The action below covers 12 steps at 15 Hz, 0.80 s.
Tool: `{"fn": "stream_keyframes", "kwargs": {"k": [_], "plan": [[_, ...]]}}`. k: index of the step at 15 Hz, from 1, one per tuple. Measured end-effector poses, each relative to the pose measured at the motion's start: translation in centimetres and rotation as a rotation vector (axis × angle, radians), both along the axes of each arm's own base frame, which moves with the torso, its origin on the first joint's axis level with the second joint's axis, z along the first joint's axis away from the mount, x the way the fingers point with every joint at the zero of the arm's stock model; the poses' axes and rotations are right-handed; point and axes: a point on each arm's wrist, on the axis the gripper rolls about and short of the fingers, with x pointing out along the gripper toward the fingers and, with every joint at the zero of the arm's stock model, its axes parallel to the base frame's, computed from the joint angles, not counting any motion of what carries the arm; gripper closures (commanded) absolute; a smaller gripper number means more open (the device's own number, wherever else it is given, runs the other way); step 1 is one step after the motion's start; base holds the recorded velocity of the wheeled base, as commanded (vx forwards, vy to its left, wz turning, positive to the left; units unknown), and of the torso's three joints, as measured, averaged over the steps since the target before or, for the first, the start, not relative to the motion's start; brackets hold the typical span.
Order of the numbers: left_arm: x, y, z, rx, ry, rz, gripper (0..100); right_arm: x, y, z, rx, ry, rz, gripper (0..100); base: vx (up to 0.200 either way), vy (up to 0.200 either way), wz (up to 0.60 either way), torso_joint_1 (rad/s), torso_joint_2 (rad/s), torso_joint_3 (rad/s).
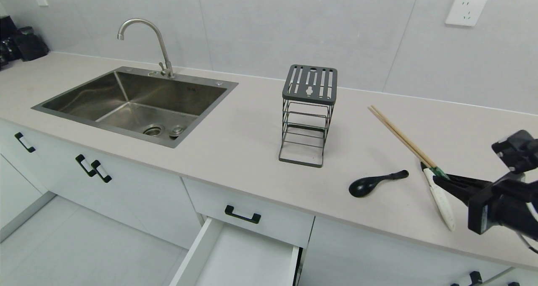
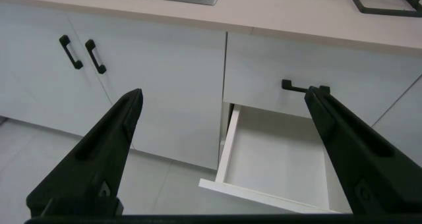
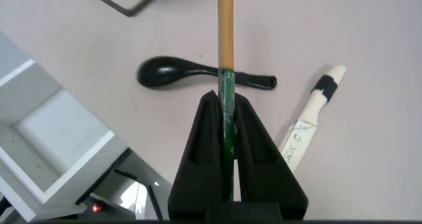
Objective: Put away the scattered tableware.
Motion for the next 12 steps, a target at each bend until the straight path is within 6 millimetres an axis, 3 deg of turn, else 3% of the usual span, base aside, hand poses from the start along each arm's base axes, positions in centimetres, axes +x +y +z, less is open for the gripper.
{"fn": "stream_keyframes", "kwargs": {"k": [6,12], "plan": [[0.0,0.0,0.0,0.000,0.000,0.000,0,-3.6,0.8,2.0,0.040,-0.140,0.112,100,0.000,0.000,0.00,0.000,0.00,0.000],[0.0,0.0,0.0,0.000,0.000,0.000,0,-5.1,2.0,2.5,0.063,-0.177,0.239,100,0.000,0.000,0.00,0.000,0.00,0.000]]}}
